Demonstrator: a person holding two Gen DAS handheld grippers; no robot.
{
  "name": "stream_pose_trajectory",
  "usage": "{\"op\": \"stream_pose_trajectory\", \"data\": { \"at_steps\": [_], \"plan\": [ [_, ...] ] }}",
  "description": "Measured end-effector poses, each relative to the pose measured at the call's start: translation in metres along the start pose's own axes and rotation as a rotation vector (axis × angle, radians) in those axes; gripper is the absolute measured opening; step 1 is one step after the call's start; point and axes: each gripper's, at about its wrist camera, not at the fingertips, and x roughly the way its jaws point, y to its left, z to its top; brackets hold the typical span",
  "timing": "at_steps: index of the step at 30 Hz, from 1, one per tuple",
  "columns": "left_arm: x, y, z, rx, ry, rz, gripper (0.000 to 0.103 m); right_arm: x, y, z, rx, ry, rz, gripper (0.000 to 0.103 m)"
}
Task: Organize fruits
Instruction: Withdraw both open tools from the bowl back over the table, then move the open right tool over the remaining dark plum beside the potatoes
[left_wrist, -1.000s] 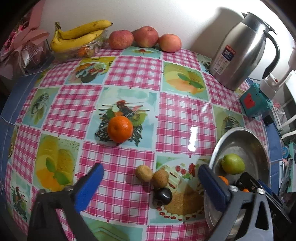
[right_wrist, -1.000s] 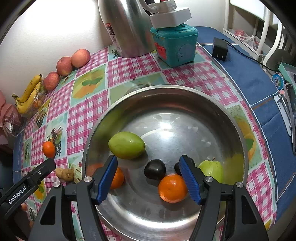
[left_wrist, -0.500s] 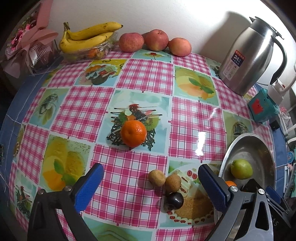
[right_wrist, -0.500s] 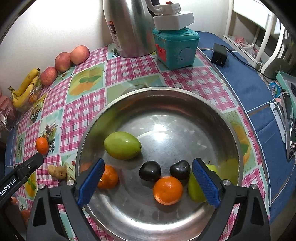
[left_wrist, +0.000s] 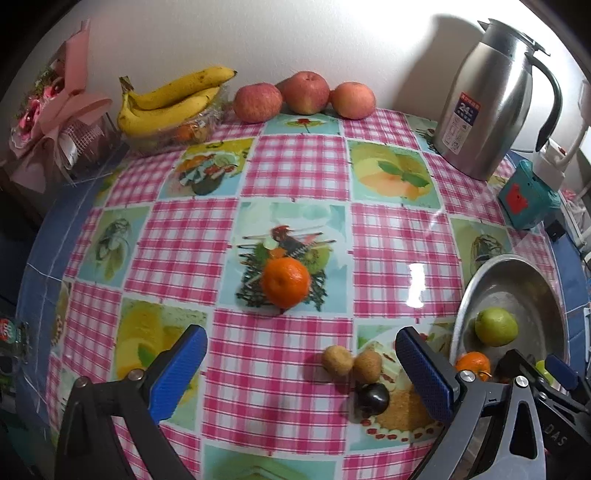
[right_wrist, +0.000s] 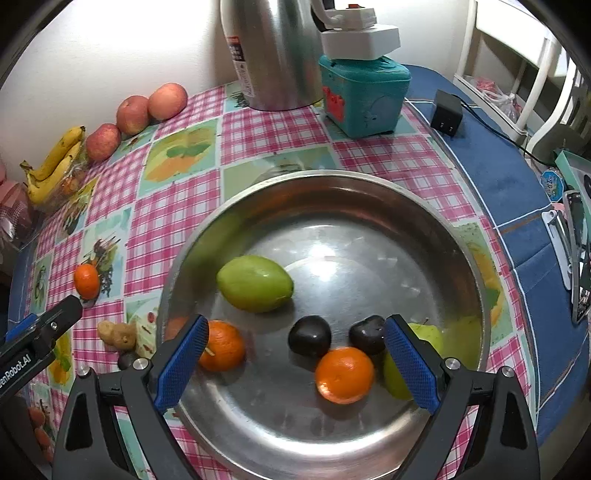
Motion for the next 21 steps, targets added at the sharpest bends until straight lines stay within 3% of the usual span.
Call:
{"op": "stream_pose_trajectory", "data": {
  "at_steps": [9, 21],
  "plan": [
    [-0.018, 0.043, 0.008, -0.021, -0.053, 0.091, 0.103, -0.011, 0.026, -0.006, -0.037, 0.003, 0.044, 0.096],
    [-0.016, 0.087, 0.007, -0.118, -0.016, 0.048, 0.103, -0.006, 0.084, -0.021, -0.142, 0.085, 0.087, 0.096]
  ]
}}
